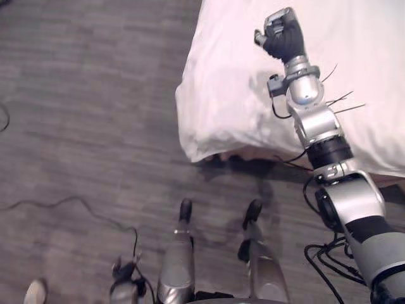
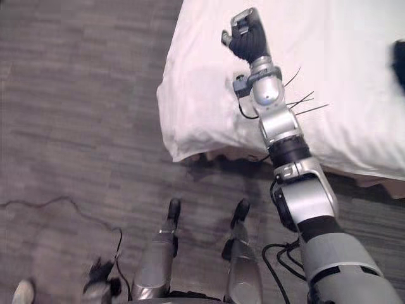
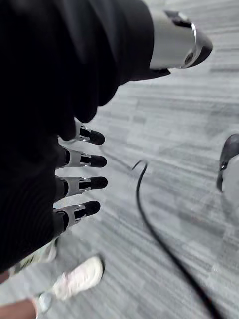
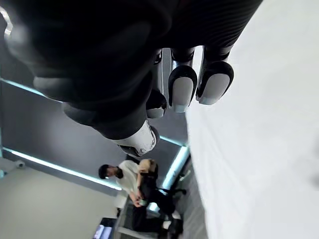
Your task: Tidy the bed and pick cloth on bed and put in laundry
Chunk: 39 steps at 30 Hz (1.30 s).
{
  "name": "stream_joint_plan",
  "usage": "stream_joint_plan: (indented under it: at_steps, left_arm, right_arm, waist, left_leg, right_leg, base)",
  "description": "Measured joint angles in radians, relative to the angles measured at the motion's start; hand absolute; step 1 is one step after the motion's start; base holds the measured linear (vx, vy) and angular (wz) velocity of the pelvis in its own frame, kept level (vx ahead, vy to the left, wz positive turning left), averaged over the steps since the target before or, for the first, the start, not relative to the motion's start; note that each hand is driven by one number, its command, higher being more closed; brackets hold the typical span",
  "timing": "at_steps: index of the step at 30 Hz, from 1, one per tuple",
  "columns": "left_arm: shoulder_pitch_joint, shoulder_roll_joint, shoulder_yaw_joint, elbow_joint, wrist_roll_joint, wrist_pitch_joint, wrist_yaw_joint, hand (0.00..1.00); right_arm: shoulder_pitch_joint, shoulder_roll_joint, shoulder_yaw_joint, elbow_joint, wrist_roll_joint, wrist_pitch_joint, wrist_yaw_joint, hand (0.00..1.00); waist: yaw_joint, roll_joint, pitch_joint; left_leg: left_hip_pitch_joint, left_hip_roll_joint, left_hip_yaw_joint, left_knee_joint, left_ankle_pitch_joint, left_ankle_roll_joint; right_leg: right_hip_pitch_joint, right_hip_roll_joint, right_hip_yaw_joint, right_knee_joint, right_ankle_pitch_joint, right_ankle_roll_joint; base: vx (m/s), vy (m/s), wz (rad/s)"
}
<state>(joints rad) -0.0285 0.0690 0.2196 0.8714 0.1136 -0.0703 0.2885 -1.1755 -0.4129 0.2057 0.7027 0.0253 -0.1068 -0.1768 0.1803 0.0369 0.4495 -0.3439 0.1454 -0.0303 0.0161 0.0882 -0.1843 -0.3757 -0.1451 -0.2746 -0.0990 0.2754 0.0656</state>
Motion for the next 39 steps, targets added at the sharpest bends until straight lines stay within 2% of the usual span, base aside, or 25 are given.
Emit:
stream_joint_plan:
  at_steps: [1, 2, 3, 5, 8, 12, 15, 18, 20, 21, 23, 24, 27, 30, 34, 36, 39]
  left_arm:
    - [-0.009, -0.001, -0.019, -0.002, -0.002, -0.004, 0.0, 0.0]
    - [-0.057, -0.006, -0.103, -0.008, -0.015, -0.022, 0.0, 0.0]
    - [-0.076, -0.006, -0.133, -0.014, -0.025, -0.029, -0.001, 0.0]
    - [-0.14, -0.006, -0.227, -0.015, -0.043, -0.05, -0.003, 0.0]
    - [-0.169, -0.013, -0.305, -0.014, -0.063, -0.066, -0.007, 0.0]
    - [-0.182, -0.022, -0.326, 0.012, -0.063, -0.064, -0.006, 0.0]
    - [-0.179, -0.021, -0.317, 0.035, -0.054, -0.054, -0.004, 0.0]
    - [-0.161, -0.013, -0.259, 0.045, -0.013, -0.041, -0.003, 0.0]
    - [-0.152, -0.002, -0.234, 0.045, 0.017, -0.027, -0.002, 0.0]
    - [-0.15, -0.001, -0.209, 0.05, 0.028, -0.021, -0.002, 0.0]
    - [-0.148, 0.008, -0.207, 0.062, 0.038, -0.014, -0.002, 0.0]
    - [-0.136, 0.014, -0.207, 0.07, 0.044, -0.006, -0.003, 0.0]
    - [-0.119, 0.014, -0.21, 0.074, 0.054, 0.002, -0.003, 0.0]
    - [-0.12, 0.013, -0.217, 0.069, 0.055, -0.001, -0.003, 0.0]
    - [-0.145, 0.018, -0.233, 0.07, 0.045, -0.016, 0.003, 0.0]
    - [-0.169, 0.012, -0.266, 0.072, 0.019, -0.026, 0.003, 0.0]
    - [-0.194, -0.013, -0.308, 0.081, -0.021, -0.05, 0.002, 0.0]
  right_arm:
    - [0.0, -0.003, 0.0, 0.008, 0.002, 0.0, -0.001, 1.0]
    - [-0.001, -0.009, 0.0, 0.065, 0.007, 0.0, -0.007, 1.0]
    - [0.0, -0.008, 0.0, 0.092, 0.013, -0.001, -0.017, 1.0]
    - [-0.018, -0.007, -0.019, 0.093, 0.015, -0.07, -0.045, 1.0]
    - [-0.005, 0.028, -0.019, 0.103, 0.021, -0.097, -0.04, 1.0]
    - [0.044, 0.055, -0.019, 0.07, 0.012, -0.097, -0.04, 1.0]
    - [0.194, 0.107, 0.04, -0.073, 0.013, -0.096, -0.029, 1.0]
    - [0.385, 0.211, 0.226, -0.174, 0.038, -0.08, 0.05, 1.0]
    - [0.541, 0.279, 0.35, -0.175, 0.076, -0.055, 0.114, 1.0]
    - [0.607, 0.313, 0.402, -0.176, 0.095, -0.037, 0.148, 1.0]
    - [0.618, 0.339, 0.408, -0.195, 0.112, -0.036, 0.162, 1.0]
    - [0.613, 0.345, 0.391, -0.263, 0.133, -0.041, 0.162, 1.0]
    - [0.566, 0.366, 0.319, -0.323, 0.16, -0.068, 0.154, 1.0]
    - [0.43, 0.351, 0.195, -0.306, 0.171, -0.08, 0.118, 1.0]
    - [0.168, 0.235, 0.026, -0.273, 0.17, -0.092, 0.028, 1.0]
    - [0.078, 0.162, -0.033, -0.219, 0.17, -0.112, -0.019, 1.0]
    - [0.008, 0.068, -0.082, -0.077, 0.17, -0.115, -0.086, 1.0]
  waist:
    - [0.0, 0.005, 0.002]
    - [0.003, 0.025, 0.013]
    - [0.005, 0.033, 0.017]
    - [0.002, 0.063, 0.033]
    - [-0.002, 0.077, 0.035]
    - [-0.002, 0.078, 0.035]
    - [-0.017, 0.076, 0.035]
    - [-0.057, 0.055, 0.032]
    - [-0.061, 0.035, 0.03]
    - [-0.063, 0.016, 0.025]
    - [-0.067, -0.006, 0.014]
    - [-0.068, -0.03, 0.0]
    - [-0.092, -0.053, -0.014]
    - [-0.096, -0.054, -0.014]
    - [-0.094, -0.05, -0.012]
    - [-0.087, -0.036, -0.004]
    - [-0.073, 0.007, 0.007]
  left_leg:
    - [-0.007, 0.0, -0.003, -0.001, 0.002, 0.001]
    - [-0.047, -0.003, -0.025, -0.002, 0.015, 0.004]
    - [-0.064, -0.004, -0.032, -0.002, 0.018, 0.003]
    - [-0.094, -0.009, -0.039, -0.011, 0.029, 0.006]
    - [-0.092, -0.007, -0.034, -0.003, 0.028, 0.006]
    - [-0.069, -0.006, -0.018, -0.005, 0.026, 0.008]
    - [-0.025, -0.005, 0.008, -0.013, 0.022, 0.013]
    - [0.055, 0.006, 0.043, -0.026, 0.004, 0.012]
    - [0.11, 0.019, 0.07, -0.041, -0.009, 0.007]
    - [0.13, 0.028, 0.086, -0.046, -0.014, 0.003]
    - [0.148, 0.034, 0.099, -0.055, -0.014, 0.002]
    - [0.158, 0.038, 0.119, -0.054, -0.017, -0.001]
    - [0.174, 0.04, 0.128, -0.052, -0.019, -0.003]
    - [0.173, 0.039, 0.131, -0.049, -0.017, -0.005]
    - [0.056, 0.033, 0.114, 0.015, -0.016, -0.002]
    - [-0.012, 0.031, 0.098, 0.055, -0.019, 0.0]
    - [-0.114, 0.031, 0.069, 0.143, -0.048, 0.002]
  right_leg:
    - [-0.005, 0.0, -0.003, 0.0, 0.001, 0.0]
    - [-0.033, 0.0, -0.02, 0.0, 0.008, 0.0]
    - [-0.047, 0.0, -0.025, 0.0, 0.015, -0.007]
    - [-0.079, -0.006, -0.026, 0.001, 0.022, -0.006]
    - [-0.086, -0.01, -0.018, 0.017, 0.012, 0.006]
    - [-0.082, -0.01, -0.003, 0.04, -0.004, 0.004]
    - [-0.063, -0.008, 0.014, 0.063, -0.025, 0.0]
    - [-0.009, 0.003, 0.036, 0.062, -0.035, -0.005]
    - [0.022, 0.014, 0.056, 0.061, -0.045, -0.015]
    - [0.032, 0.025, 0.065, 0.058, -0.047, -0.015]
    - [0.039, 0.038, 0.077, 0.05, -0.046, -0.016]
    - [0.041, 0.039, 0.089, 0.045, -0.045, -0.016]
    - [0.052, 0.04, 0.094, 0.045, -0.041, -0.016]
    - [0.051, 0.039, 0.097, 0.045, -0.034, -0.014]
    - [-0.04, 0.03, 0.094, 0.066, -0.02, -0.02]
    - [-0.083, 0.026, 0.086, 0.066, -0.009, -0.022]
    - [-0.145, 0.021, 0.081, 0.097, -0.009, -0.019]
  base:
    - [-0.07, -0.008, 0.44]
    - [-0.05, -0.003, 0.31]
    - [-0.06, 0.014, 0.33]
    - [-0.05, 0.048, 0.1]
    - [-0.02, 0.052, -0.07]
    - [-0.02, 0.033, -0.08]
    - [-0.02, 0.028, -0.19]
    - [0.02, 0.018, -0.32]
    - [0.03, -0.009, -0.46]
    - [0.03, -0.021, -0.37]
    - [0.01, -0.021, -0.31]
    - [0.01, -0.009, -0.33]
    - [0.01, 0.013, -0.13]
    - [-0.01, 0.016, -0.02]
    - [-0.06, 0.022, 0.09]
    - [-0.09, 0.021, 0.23]
    - [-0.12, 0.026, 0.16]
